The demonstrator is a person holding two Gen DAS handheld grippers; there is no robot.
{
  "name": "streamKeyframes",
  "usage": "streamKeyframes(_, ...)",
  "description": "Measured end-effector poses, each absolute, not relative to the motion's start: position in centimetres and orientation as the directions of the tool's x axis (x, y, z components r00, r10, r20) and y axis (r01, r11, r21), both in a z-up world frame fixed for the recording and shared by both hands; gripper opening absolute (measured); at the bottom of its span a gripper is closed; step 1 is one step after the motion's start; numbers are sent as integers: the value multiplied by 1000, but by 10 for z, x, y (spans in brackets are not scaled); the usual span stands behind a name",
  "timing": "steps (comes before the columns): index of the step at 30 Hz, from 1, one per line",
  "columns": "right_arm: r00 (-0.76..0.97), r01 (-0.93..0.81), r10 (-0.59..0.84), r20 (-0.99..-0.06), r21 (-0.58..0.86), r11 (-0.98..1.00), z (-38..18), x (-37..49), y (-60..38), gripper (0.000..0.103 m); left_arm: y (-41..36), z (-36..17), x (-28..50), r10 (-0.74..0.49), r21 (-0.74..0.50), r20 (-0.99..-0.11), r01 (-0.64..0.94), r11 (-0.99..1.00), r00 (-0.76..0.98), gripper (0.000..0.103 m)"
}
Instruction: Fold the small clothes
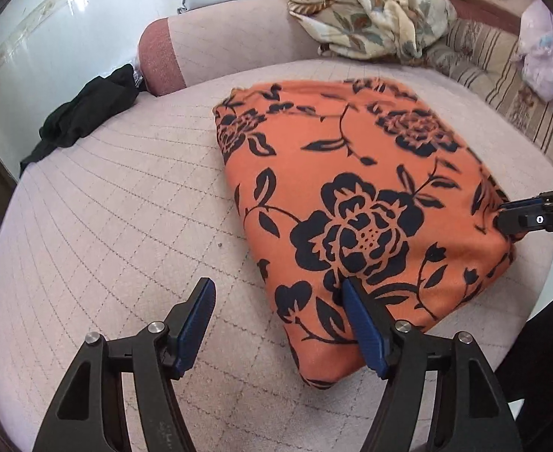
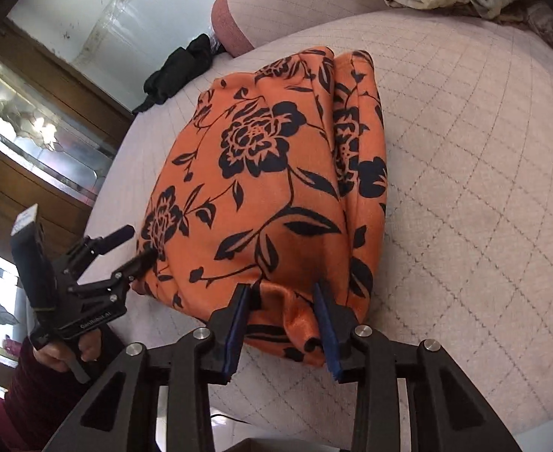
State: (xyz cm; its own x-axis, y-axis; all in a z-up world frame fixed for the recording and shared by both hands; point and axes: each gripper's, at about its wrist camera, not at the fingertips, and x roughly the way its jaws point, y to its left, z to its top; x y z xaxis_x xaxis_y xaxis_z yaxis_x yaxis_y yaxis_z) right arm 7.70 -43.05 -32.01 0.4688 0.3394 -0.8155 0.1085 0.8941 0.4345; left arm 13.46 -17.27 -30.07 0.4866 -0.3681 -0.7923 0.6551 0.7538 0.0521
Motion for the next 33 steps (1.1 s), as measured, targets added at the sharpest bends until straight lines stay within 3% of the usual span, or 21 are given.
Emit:
streamKeyframes(5, 518, 108, 329, -789, 442, 890, -281, 90, -435, 39, -150, -289, 136, -466, -13, -710, 652, 758, 528, 71)
streamKeyframes(9, 600, 118, 273, -752, 420, 900, -249, 130, -436, 39, -145, -285, 150, -497, -106, -697, 611, 785, 517, 71)
streamKeyframes(11, 611, 145, 217, -762, 377, 915, -246, 158, -433, 39, -150, -290, 150, -484, -93, -714, 617, 781, 506, 71)
streamKeyframes(18, 434, 350, 178, -883, 348, 870, -328, 269, -449, 38, -162, -300, 140, -450, -19, -730, 643, 766, 514, 73)
streamKeyframes(20, 437, 381, 190, -879, 372, 846, -334, 278, -454, 39, -162, -299, 141, -449, -29, -734, 638, 770, 509, 74)
streamKeyframes(23, 451, 356, 167, -877, 348, 868, -308, 285, -444, 41, -162, -299, 146, -445, -46, -744, 625, 779, 499, 77)
streamKeyframes(28, 509, 187, 307, -804, 451, 873, -272, 303, -393, 41, -159, -303, 152, -462, -117, -758, 601, 790, 460, 78)
streamKeyframes(31, 477, 152, 324, -817, 440, 885, -288, 327, -365, 41, -158, -304, 149, -462, -108, -753, 604, 790, 469, 78)
streamKeyframes(33, 371, 213, 303, -878, 398, 892, -330, 343, -358, 42, -159, -305, 148, -456, -91, -750, 607, 789, 480, 78)
